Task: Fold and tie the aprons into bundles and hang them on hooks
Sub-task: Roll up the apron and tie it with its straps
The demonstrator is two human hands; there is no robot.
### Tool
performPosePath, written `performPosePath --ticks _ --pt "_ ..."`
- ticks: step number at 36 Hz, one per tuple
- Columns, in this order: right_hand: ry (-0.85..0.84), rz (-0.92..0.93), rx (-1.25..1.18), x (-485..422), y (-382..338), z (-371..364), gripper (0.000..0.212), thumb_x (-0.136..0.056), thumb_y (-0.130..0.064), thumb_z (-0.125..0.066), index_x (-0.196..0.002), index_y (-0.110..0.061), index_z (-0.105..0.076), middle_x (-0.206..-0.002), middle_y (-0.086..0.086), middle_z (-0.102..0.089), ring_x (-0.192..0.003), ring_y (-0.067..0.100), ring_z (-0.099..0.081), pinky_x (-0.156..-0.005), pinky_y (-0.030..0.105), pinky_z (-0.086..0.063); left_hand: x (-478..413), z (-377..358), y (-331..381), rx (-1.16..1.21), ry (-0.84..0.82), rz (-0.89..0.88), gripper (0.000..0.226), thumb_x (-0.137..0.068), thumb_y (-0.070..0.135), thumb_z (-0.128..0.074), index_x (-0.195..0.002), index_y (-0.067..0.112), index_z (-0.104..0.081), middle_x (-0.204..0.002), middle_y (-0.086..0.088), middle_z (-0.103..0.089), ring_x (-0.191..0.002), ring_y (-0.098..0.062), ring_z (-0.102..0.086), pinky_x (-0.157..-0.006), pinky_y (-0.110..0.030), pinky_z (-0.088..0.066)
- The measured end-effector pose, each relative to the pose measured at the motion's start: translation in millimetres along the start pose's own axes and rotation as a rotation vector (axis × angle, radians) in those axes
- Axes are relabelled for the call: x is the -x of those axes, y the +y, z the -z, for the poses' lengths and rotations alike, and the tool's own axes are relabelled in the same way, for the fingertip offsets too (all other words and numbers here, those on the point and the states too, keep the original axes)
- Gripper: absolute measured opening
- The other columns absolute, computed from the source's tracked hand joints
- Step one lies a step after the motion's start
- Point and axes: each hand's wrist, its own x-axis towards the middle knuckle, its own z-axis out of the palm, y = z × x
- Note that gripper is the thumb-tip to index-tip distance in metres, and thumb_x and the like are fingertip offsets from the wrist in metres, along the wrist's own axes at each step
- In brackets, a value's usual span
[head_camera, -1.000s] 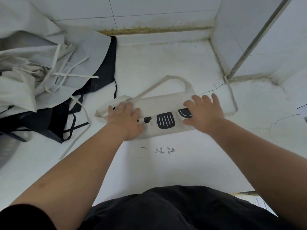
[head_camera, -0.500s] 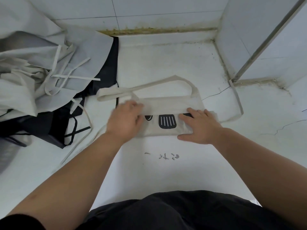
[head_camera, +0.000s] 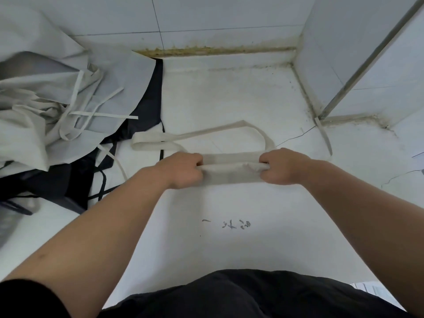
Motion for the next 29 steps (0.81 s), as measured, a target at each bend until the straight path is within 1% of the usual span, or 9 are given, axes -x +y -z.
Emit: performPosePath --ticks 5,8,12,14,16,20,24,27,29 --pt "0.033 -0.074 -0.003 -5.3 8.5 1.6 0.007 -0.086 -0.033 -0.048 -0.089 -0.026 -0.047 -0.088 -0.003 -0.052 -0.086 0.023 -0.050 -0.070 0.030 -0.036 -8.3 4.6 -4.7 -0.070 0.042 0.045 0.027 -0.090 0.039 -0.032 -0.098 0.021 -0.051 -0.088 0.001 -0.054 -0.089 -0.025 -0.051 -0.069 -0.034 -0.034" --pt "0.080 -0.109 0.033 -11.3 9.9 0.5 0.018 -0.088 -0.037 -0.046 -0.100 -0.023 -0.044 -0.091 0.000 -0.056 -0.083 0.024 -0.052 -0.068 0.031 -0.036 -13.6 3.0 -3.8 -0.339 0.173 -0.019 0.024 -0.095 0.033 -0.028 -0.101 0.020 -0.046 -0.084 0.004 -0.053 -0.076 -0.019 -0.046 -0.080 -0.034 -0.030" --pt "0.155 -0.132 0.244 -20.3 7.8 -2.5 0.042 -0.087 -0.039 -0.047 -0.124 -0.021 -0.041 -0.110 0.003 -0.058 -0.101 0.027 -0.056 -0.085 0.036 -0.038 -24.4 -8.7 -5.3 -0.598 0.235 -0.083 0.046 -0.094 0.023 -0.035 -0.140 0.024 -0.033 -0.135 -0.003 -0.042 -0.122 -0.024 -0.041 -0.097 -0.037 -0.026" --pt "0.215 -0.097 0.339 -23.8 0.6 -6.5 0.051 -0.087 -0.031 -0.047 -0.136 -0.023 -0.036 -0.128 0.006 -0.050 -0.120 0.028 -0.047 -0.108 0.043 -0.025 -24.3 -20.3 1.8 -0.549 0.231 -0.157 0.060 -0.091 0.019 -0.025 -0.150 0.019 -0.020 -0.150 -0.007 -0.027 -0.135 -0.027 -0.028 -0.105 -0.037 -0.023" --pt "0.266 -0.020 0.354 -25.2 -10.3 -14.0 0.056 -0.087 -0.023 -0.046 -0.141 -0.025 -0.031 -0.139 0.007 -0.040 -0.129 0.029 -0.037 -0.115 0.044 -0.012 -23.4 -35.1 14.1 -0.417 0.206 -0.242 0.060 -0.094 0.016 -0.021 -0.153 0.018 -0.010 -0.159 -0.006 -0.012 -0.144 -0.025 -0.014 -0.114 -0.035 -0.017" --pt "0.164 0.095 0.205 -24.4 -24.4 -43.1 0.063 -0.094 -0.050 -0.015 -0.151 -0.024 -0.010 -0.157 0.005 -0.011 -0.141 0.027 -0.016 -0.117 0.042 0.002 -19.0 -62.9 22.2 -0.205 0.170 -0.223 0.061 -0.101 0.049 -0.021 -0.153 0.028 0.003 -0.160 0.004 0.014 -0.147 -0.014 0.014 -0.118 -0.036 0.009" --pt "0.144 0.053 0.160 -22.0 -12.8 -59.6 0.091 -0.073 -0.071 0.012 -0.151 -0.026 0.002 -0.159 0.005 0.003 -0.144 0.027 -0.003 -0.116 0.040 0.009 -12.3 -71.0 3.4 -0.289 0.194 -0.104 0.065 -0.094 0.062 -0.007 -0.149 0.036 0.016 -0.158 0.006 0.024 -0.145 -0.014 0.023 -0.116 -0.041 0.016" --pt "0.162 -0.016 0.134 -19.0 -6.6 -59.8 0.099 -0.067 -0.074 0.014 -0.151 -0.024 0.001 -0.159 0.006 0.003 -0.144 0.027 -0.002 -0.116 0.039 0.009 -7.0 -68.6 -7.3 -0.264 0.190 0.002 0.065 -0.095 0.061 -0.007 -0.149 0.034 0.017 -0.156 0.006 0.027 -0.144 -0.014 0.025 -0.117 -0.041 0.016" --pt "0.184 -0.068 0.133 -16.6 -4.9 -59.9 0.092 -0.077 -0.074 0.006 -0.151 -0.020 0.000 -0.159 0.009 0.003 -0.144 0.026 -0.003 -0.116 0.039 0.008 -4.8 -68.0 -10.4 -0.226 0.199 0.055 0.066 -0.095 0.061 -0.009 -0.150 0.034 0.015 -0.157 0.003 0.027 -0.144 -0.016 0.025 -0.117 -0.040 0.016"
